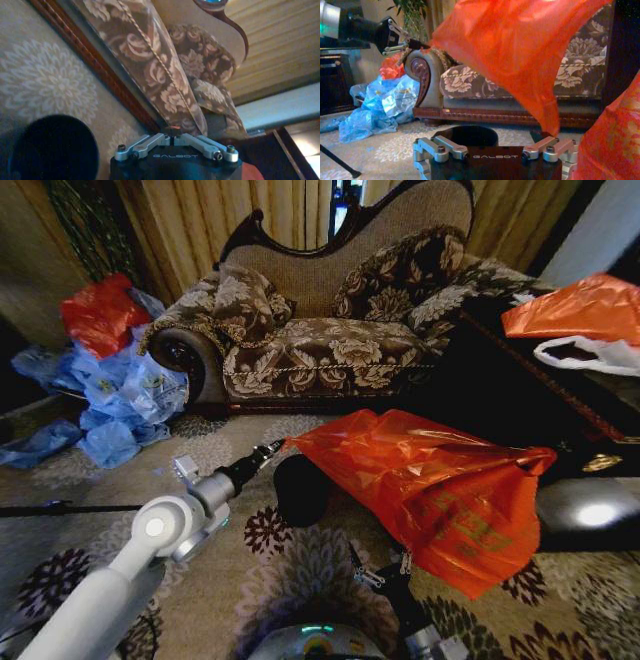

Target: Place a garbage bag over the trash bin.

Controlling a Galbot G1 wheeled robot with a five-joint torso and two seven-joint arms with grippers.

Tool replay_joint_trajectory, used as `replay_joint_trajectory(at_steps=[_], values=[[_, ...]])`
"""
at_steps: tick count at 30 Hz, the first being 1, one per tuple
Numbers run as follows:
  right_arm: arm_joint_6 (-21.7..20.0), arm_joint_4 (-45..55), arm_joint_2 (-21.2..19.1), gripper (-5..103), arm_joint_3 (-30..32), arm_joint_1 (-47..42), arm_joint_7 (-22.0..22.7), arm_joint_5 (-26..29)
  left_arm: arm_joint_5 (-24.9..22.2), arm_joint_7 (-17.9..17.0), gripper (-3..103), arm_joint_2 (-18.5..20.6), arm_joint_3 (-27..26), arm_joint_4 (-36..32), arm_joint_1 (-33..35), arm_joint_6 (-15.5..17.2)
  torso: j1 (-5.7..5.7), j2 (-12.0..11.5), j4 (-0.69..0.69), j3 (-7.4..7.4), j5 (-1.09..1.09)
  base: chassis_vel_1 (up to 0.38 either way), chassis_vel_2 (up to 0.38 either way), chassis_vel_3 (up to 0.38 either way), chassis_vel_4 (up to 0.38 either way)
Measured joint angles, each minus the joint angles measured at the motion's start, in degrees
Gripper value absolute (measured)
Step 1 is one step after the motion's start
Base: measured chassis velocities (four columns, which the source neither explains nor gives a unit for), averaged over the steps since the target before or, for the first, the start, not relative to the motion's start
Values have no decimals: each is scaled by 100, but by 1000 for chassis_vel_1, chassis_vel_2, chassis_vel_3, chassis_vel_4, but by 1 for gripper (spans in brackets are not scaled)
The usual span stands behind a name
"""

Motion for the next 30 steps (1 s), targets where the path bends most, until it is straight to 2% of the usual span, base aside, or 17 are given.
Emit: replay_joint_trajectory(at_steps=[14, 18, 22, 23, 24, 25, 26, 27, 28, 29, 30], values=[[15, -20, -79, 100, -2, 120, 46, 194, -436, -20, 0, 172, -750, 261, 12, -28, 0, 0, 1, 0, 1, 0, 0, 0, 0], [7, -5, -103, 100, 44, 156, 106, 270, -469, -17, 0, 192, -791, 239, 72, -26, 0, 0, 1, 0, 0, 0, 0, 0, 0], [2, -1, -126, 100, 81, 174, 143, 301, -307, -5, 0, 175, -563, 212, 47, -3, 0, 0, 1, 0, 1, 0, 0, 0, 0], [5, 7, -127, 100, 78, 164, 143, 301, -153, 32, 0, 174, -462, 252, 15, 37, 0, 0, 1, 0, 2, 0, 0, 0, 0], [12, 14, -125, 100, 70, 147, 143, 300, 307, 100, 0, 198, -269, 399, -4, 212, 0, 0, 0, -1, 3, 0, 0, 0, 0], [12, 14, -125, 100, 70, 147, 143, 300, 307, 100, 0, 198, -269, 399, -4, 212, 0, 0, 0, -1, 3, 0, 0, 0, 0], [17, 16, -122, 100, 65, 141, 143, 298, 719, 137, 0, 238, -142, 531, 15, 399, 0, 1, -2, -1, 3, 0, 0, 0, 0], [26, 8, -130, 100, 39, 149, 143, 296, 1968, 525, 0, 498, 188, 1073, 294, 1128, 0, 0, -4, 1, 0, 0, 0, 0, 0], [26, 8, -130, 100, 39, 149, 143, 296, 1968, 525, 0, 498, 188, 1073, 294, 1128, 0, 0, -4, 1, 0, 0, 0, 0, 0], [31, -1, -144, 100, 32, 165, 144, 296, 2656, 758, -3, 639, 284, 1243, 497, 1398, 2, -1, -1, 2, -7, 0, 0, 0, 0], [36, -6, -149, 100, 30, 171, 144, 297, 3361, 982, 2, 744, 319, 1317, 646, 1687, 1, 0, 8, 1, -2, 0, 0, 0, 0]])
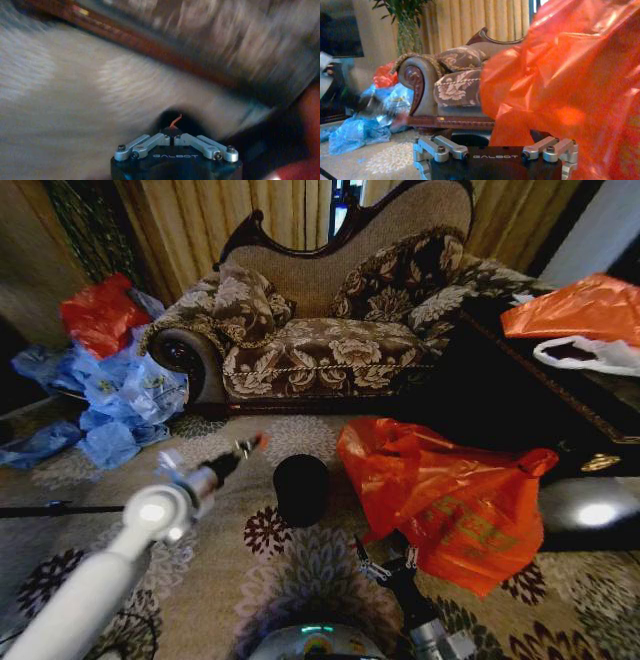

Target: Place a garbage bag over the trash bin.

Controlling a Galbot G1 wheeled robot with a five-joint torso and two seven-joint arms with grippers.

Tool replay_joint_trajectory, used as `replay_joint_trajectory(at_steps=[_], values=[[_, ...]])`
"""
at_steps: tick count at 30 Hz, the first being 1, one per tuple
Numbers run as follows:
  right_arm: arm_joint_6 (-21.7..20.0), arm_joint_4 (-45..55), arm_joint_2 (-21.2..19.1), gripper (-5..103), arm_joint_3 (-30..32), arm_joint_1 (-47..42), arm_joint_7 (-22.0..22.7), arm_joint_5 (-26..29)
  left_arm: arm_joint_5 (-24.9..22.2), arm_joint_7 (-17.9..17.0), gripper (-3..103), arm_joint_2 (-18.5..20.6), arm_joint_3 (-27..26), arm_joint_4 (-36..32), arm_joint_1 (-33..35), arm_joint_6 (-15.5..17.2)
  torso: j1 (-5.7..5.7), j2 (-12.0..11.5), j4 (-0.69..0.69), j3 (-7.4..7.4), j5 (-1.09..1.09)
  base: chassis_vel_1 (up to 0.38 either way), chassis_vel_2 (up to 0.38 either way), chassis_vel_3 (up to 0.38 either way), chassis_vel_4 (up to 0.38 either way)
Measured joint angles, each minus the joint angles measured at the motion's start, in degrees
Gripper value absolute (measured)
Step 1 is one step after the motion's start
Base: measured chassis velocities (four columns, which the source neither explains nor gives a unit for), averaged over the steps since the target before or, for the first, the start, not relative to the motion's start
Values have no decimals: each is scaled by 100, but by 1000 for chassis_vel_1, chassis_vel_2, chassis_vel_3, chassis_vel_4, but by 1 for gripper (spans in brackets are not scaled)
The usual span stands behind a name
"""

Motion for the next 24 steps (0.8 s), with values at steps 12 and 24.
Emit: replay_joint_trajectory(at_steps=[12, 24], values=[[35, -117, 7, 100, 7, 53, 67, 34, 696, 1159, 45, -92, -51, -292, -255, 50, -1, 1, -8, -1, 2, 0, 0, 0, 0], [19, -221, -32, 100, 19, 87, 89, 68, -2140, 374, 89, -488, 473, -9, -1532, -308, -1, 1, -7, -1, 2, 0, 0, 0, 0]])
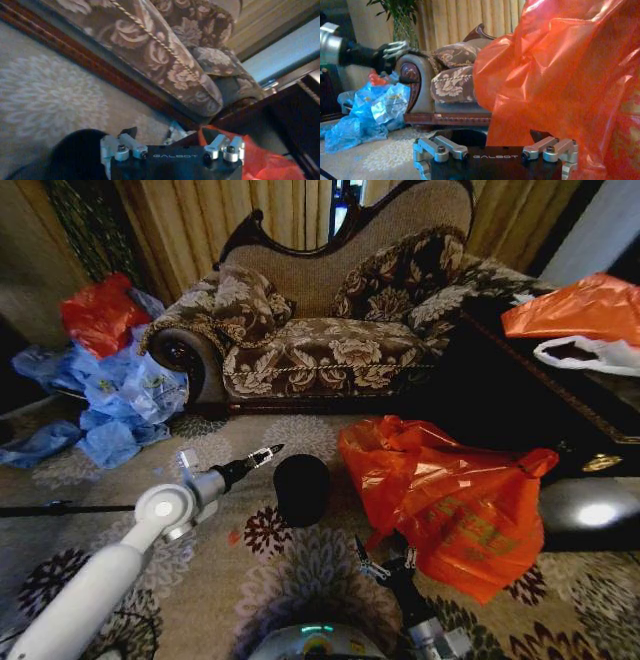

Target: Place a garbage bag over the trash bin.

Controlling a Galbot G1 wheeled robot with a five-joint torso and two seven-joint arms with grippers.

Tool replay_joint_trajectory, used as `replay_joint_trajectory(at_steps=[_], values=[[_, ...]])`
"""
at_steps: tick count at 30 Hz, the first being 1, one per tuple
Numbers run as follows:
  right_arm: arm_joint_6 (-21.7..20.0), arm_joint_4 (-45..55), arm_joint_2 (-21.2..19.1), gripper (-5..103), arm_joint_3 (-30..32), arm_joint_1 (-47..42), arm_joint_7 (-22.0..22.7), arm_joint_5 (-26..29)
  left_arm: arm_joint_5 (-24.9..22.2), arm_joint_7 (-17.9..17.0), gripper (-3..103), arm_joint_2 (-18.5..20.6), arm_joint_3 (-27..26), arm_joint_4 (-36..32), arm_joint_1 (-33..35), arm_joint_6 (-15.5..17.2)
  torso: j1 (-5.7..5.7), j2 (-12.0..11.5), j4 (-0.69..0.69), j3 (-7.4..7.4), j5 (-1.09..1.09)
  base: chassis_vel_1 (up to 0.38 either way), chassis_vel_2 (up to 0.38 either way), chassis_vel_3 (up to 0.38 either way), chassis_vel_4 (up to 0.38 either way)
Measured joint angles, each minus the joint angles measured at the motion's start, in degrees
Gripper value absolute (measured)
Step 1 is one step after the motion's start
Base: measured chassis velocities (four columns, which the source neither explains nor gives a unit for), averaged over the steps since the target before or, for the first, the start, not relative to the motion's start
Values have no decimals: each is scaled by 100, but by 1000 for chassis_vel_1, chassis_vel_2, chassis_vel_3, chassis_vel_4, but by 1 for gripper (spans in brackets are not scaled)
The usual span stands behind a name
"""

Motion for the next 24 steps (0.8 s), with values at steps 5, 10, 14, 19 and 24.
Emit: replay_joint_trajectory(at_steps=[5, 10, 14, 19, 24], values=[[5, -47, -3, 100, 37, 2, 10, 49, -282, -317, 100, -227, 1339, 607, -1431, 178, 0, 0, 0, 0, 3, 0, 0, 0, 0], [9, -78, 3, 100, 57, 17, 25, 72, -367, -442, 94, -465, 1954, 1035, -2105, 238, 0, 0, -1, 1, 2, 0, 0, 0, 0], [10, -102, 29, 100, 96, 43, 54, 134, -590, -585, 92, -1244, 2782, 2237, -3366, 422, 1, 0, -1, 1, 1, 0, 0, 0, 0], [10, -126, 35, 100, 145, 47, 71, 200, -680, -442, 92, -1747, 3079, 2953, -4028, 599, 1, 0, -2, 1, 3, 0, 0, 0, 0], [15, -186, 13, 100, 199, 74, 105, 271, -738, -377, 92, -1905, 3342, 3255, -4332, 964, 1, 0, -1, 1, 2, 0, 0, 0, 0]])
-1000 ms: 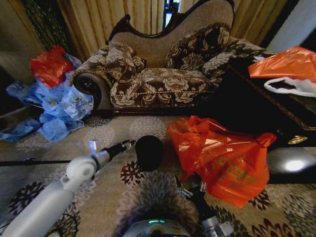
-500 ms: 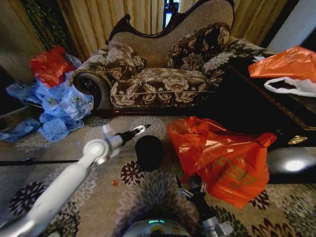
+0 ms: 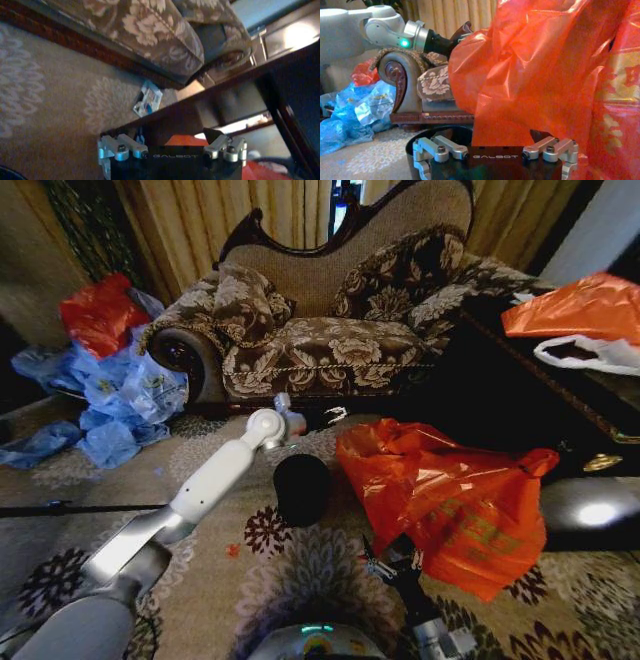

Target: Place a garbage bag over the trash bin.

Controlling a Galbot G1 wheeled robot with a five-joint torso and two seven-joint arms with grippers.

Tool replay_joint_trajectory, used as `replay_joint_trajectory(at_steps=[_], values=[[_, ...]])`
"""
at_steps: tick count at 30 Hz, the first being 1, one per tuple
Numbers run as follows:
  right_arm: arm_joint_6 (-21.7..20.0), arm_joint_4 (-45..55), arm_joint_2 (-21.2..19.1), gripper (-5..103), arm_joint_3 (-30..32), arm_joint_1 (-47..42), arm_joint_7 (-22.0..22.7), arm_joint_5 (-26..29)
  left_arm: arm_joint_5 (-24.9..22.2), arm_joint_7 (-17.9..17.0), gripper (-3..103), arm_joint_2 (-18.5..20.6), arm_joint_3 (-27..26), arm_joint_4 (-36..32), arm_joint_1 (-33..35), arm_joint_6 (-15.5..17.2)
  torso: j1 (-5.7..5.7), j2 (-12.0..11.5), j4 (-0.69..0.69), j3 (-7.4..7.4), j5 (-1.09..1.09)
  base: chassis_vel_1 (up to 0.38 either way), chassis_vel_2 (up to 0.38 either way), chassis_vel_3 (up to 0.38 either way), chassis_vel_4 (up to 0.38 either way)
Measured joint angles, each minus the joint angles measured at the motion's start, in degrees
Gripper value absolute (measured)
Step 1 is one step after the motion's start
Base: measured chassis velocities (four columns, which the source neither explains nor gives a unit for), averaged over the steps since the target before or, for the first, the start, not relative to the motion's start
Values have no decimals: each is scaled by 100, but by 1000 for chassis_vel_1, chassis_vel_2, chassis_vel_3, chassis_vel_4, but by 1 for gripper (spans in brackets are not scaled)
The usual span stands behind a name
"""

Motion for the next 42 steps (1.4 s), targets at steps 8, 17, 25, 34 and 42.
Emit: replay_joint_trajectory(at_steps=[8, 17, 25, 34, 42], values=[[17, -50, -46, 100, 27, 16, 33, 68, 152, 93, 77, 232, 41, -226, 123, 422, -1, 0, 2, -1, -2, 0, 0, 0, 0], [13, -46, -132, 100, 45, 60, 129, 124, 199, 73, 82, 186, 231, -356, 199, 483, -1, 0, 2, -1, -2, 0, 0, 0, 0], [22, 12, -151, 100, 125, 23, 163, 194, 409, 5, 58, -167, 535, -193, 41, 462, -1, 0, -1, -1, -1, 0, 0, 0, 0], [99, 5, -113, 100, 133, -9, 164, 213, 460, 7, 26, -63, 625, -364, 20, 425, -1, 0, 1, -1, -1, 0, 0, 0, 0], [103, 20, -118, 100, 127, -10, 170, 205, 477, -8, 2, -37, 606, -487, 98, 425, -1, 0, 1, -1, -1, 0, 0, 0, 0]])
